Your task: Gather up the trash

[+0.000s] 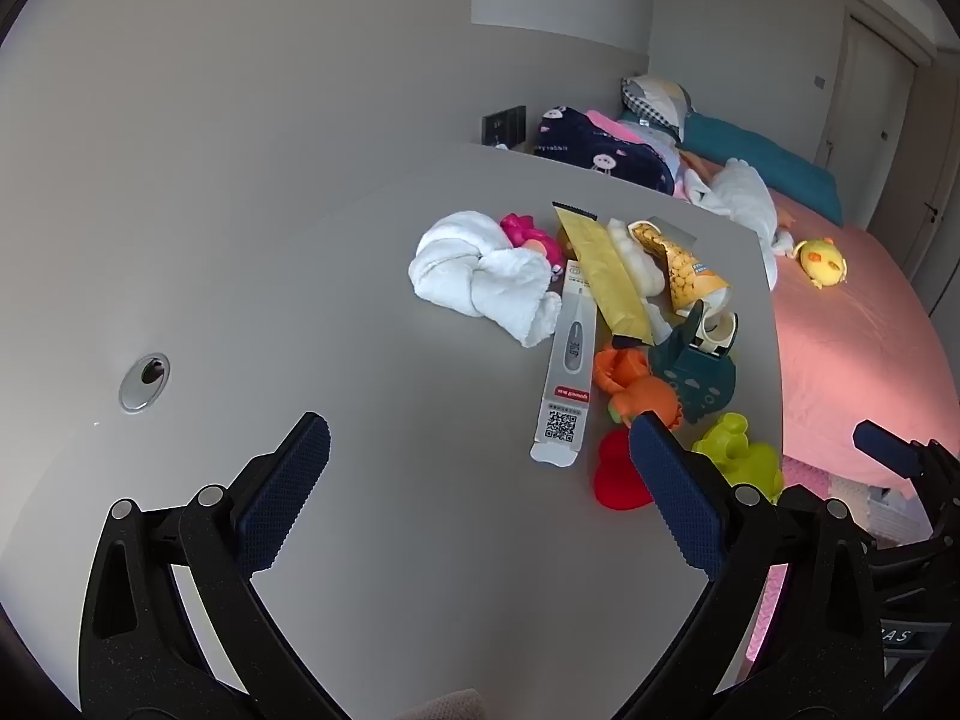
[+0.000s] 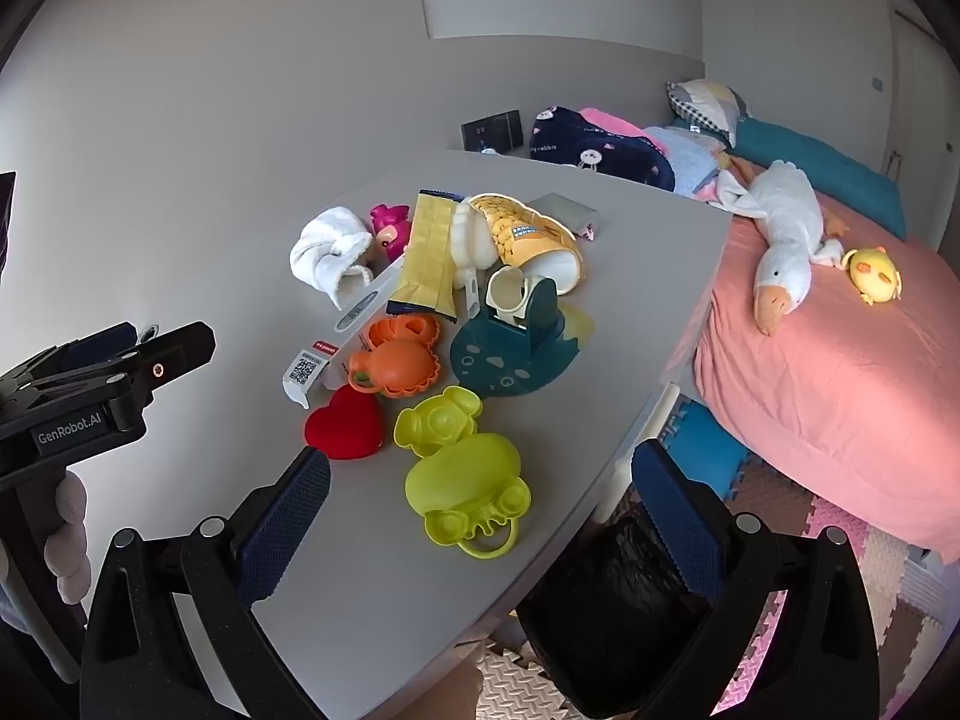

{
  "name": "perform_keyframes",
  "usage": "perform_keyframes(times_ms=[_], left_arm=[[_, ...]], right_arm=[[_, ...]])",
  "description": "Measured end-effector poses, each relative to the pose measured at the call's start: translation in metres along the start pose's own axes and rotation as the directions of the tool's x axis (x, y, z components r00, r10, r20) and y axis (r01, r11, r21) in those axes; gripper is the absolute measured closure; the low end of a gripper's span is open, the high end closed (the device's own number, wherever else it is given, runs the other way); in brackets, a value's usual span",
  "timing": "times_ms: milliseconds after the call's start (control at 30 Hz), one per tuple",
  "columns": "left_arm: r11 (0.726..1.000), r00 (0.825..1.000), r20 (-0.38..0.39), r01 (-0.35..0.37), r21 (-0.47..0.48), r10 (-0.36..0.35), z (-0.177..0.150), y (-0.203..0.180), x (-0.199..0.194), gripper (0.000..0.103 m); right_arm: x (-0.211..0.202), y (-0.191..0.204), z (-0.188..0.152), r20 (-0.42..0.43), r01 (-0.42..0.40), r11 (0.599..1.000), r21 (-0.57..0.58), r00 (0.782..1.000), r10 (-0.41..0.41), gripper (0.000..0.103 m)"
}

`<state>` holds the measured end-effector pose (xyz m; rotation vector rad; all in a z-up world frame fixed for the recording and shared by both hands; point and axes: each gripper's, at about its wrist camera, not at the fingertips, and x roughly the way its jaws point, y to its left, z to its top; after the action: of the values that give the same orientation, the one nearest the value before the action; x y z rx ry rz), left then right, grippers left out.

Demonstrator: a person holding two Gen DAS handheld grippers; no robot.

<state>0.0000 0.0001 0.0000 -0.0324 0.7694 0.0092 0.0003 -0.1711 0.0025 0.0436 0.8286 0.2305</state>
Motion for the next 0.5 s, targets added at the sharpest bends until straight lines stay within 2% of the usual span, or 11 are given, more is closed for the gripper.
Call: perform_keyframes(times_ms=[500], left_arm=[[1.0,1.0,-0.001,0.0,0.009,0.0,-0.002,-0.0006,0.0003,0.006]], right_arm=[[-0.0062,0.002,0.0014,0.014,0.0,1.0,-0.006,1.0,0.0,0.003]])
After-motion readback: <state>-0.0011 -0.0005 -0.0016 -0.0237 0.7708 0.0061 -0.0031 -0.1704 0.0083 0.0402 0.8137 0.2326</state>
